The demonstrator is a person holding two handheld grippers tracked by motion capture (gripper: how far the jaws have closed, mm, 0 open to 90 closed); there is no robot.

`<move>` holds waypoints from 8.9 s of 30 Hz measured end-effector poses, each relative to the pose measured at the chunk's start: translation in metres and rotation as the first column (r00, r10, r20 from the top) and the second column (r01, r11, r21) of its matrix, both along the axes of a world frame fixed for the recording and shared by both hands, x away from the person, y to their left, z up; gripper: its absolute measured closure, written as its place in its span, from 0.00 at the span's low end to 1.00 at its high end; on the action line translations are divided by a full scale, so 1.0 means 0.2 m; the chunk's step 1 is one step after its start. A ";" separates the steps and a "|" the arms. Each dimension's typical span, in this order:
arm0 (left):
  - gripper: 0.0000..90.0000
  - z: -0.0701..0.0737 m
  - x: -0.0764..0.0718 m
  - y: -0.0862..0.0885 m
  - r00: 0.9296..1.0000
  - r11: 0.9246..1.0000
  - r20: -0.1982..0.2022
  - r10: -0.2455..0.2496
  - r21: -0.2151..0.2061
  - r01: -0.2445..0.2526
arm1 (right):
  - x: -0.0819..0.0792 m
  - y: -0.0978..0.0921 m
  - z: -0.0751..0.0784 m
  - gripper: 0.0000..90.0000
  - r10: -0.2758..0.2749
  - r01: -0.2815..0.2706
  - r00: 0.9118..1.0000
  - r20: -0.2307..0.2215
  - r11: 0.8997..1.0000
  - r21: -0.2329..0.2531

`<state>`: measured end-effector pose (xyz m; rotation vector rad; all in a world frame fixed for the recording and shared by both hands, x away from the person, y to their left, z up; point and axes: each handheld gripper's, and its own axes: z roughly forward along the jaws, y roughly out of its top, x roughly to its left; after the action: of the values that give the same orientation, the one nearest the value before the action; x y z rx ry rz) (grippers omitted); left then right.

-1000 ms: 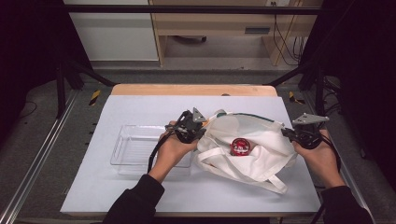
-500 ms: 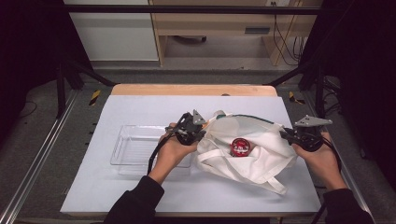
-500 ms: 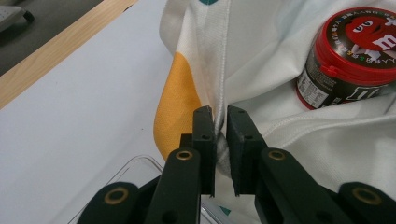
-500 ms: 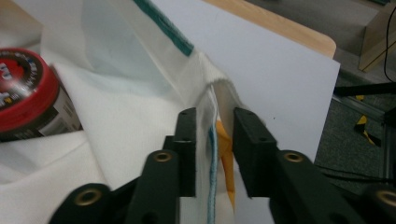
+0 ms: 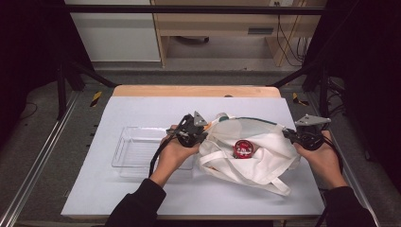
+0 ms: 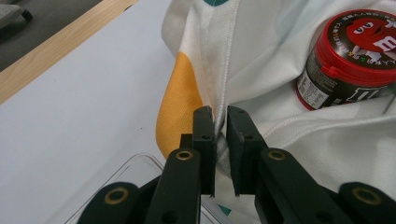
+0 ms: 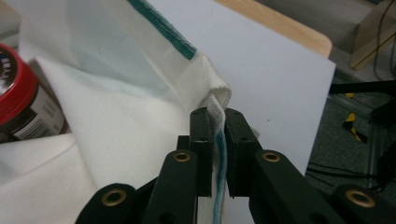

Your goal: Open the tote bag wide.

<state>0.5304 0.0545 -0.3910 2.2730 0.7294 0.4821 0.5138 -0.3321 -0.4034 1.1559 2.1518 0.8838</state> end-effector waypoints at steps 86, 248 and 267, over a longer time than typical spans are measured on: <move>0.85 0.09 0.16 -0.37 0.997 0.994 0.036 -0.064 0.085 0.061 | -0.60 0.59 -0.15 0.75 0.400 -0.398 0.916 -0.033 0.916 0.040; 0.54 0.10 -0.49 -0.11 0.988 0.991 0.095 -0.125 -0.030 0.128 | -0.10 0.10 0.09 0.48 0.058 -0.060 0.994 0.089 0.998 0.020; 0.51 -0.08 -0.50 -0.16 0.983 0.983 0.034 -0.181 0.015 0.181 | 0.14 0.13 0.03 0.44 0.092 -0.092 0.996 0.001 0.995 0.028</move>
<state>0.4298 0.0229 -0.4065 2.3101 0.4974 0.4395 0.5410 -0.3058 -0.3982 1.0771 2.2143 0.9568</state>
